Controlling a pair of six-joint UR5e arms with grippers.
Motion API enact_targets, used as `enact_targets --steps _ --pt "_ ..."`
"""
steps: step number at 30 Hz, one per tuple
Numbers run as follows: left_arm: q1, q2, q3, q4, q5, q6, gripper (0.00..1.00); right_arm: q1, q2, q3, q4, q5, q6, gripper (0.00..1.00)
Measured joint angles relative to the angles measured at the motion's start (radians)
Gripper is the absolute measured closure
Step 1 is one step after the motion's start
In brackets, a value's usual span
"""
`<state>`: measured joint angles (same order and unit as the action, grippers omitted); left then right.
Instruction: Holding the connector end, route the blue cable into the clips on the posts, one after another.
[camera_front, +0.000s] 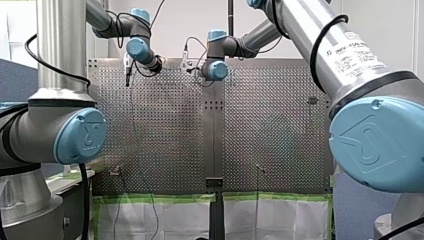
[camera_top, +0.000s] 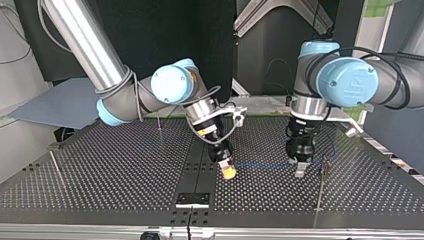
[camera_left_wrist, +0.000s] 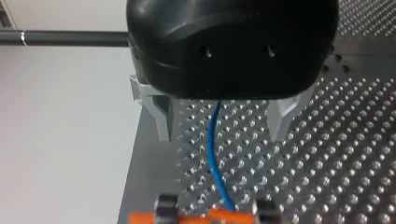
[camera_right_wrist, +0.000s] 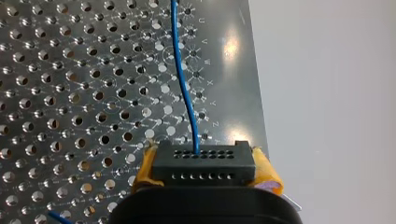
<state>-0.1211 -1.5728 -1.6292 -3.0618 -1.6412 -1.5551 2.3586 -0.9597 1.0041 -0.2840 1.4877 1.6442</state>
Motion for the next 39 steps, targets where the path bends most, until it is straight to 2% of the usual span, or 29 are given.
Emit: enact_targets --steps 7,22,23,24,25,26,27,28,29,30,31,32,33,34,39 --pt "-0.004 -0.016 0.027 0.008 -0.045 0.017 0.0 0.0 0.0 0.0 0.0 -0.001 0.0 1.0" --pt "-0.018 -0.042 0.053 -0.01 -0.079 0.062 0.0 0.0 0.0 -0.003 0.001 -0.001 -0.001 1.0" --pt "-0.018 -0.042 0.054 -0.01 -0.08 0.063 0.08 -0.001 0.0 -0.004 0.001 -0.002 -0.001 1.0" --pt "-0.019 -0.042 0.054 -0.01 -0.081 0.064 0.08 -0.001 0.0 -0.004 0.001 -0.002 -0.001 1.0" --pt "-0.019 -0.042 0.054 -0.009 -0.081 0.065 0.18 -0.001 0.0 -0.004 0.001 -0.002 -0.001 1.0" --pt "-0.02 -0.042 0.054 -0.009 -0.081 0.067 0.23 -0.001 0.0 -0.004 0.001 -0.002 -0.001 1.0" --pt "-0.021 -0.042 0.054 -0.009 -0.081 0.069 0.23 -0.001 0.0 -0.004 0.002 -0.002 -0.001 1.0" --pt "-0.023 -0.042 0.054 -0.008 -0.081 0.073 0.48 -0.001 0.0 -0.004 0.002 -0.002 -0.001 1.0" --pt "-0.024 -0.042 0.054 -0.008 -0.082 0.075 0.6 -0.001 0.0 -0.004 0.003 -0.003 -0.001 1.0" --pt "-0.026 -0.042 0.054 -0.008 -0.084 0.077 0.6 -0.001 0.0 -0.004 0.003 -0.003 -0.001 1.0" --pt "-0.027 -0.042 0.054 -0.008 -0.089 0.079 0.76 -0.001 0.0 -0.004 0.004 -0.003 -0.001 1.0" --pt "-0.028 -0.042 0.054 -0.008 -0.093 0.08 0.85 -0.001 0.0 -0.004 0.004 -0.003 -0.001 1.0" --pt "-0.029 -0.043 0.054 -0.008 -0.097 0.081 0.85 -0.001 0.0 -0.004 0.005 -0.003 -0.001 1.0" --pt "-0.031 -0.043 0.054 -0.008 -0.102 0.083 0.98 -0.001 0.0 -0.004 0.005 -0.003 -0.001 1.0" --pt "-0.033 -0.042 0.054 -0.009 -0.125 0.088 1.0 -0.001 0.0 -0.004 0.01 -0.003 -0.002 1.0"
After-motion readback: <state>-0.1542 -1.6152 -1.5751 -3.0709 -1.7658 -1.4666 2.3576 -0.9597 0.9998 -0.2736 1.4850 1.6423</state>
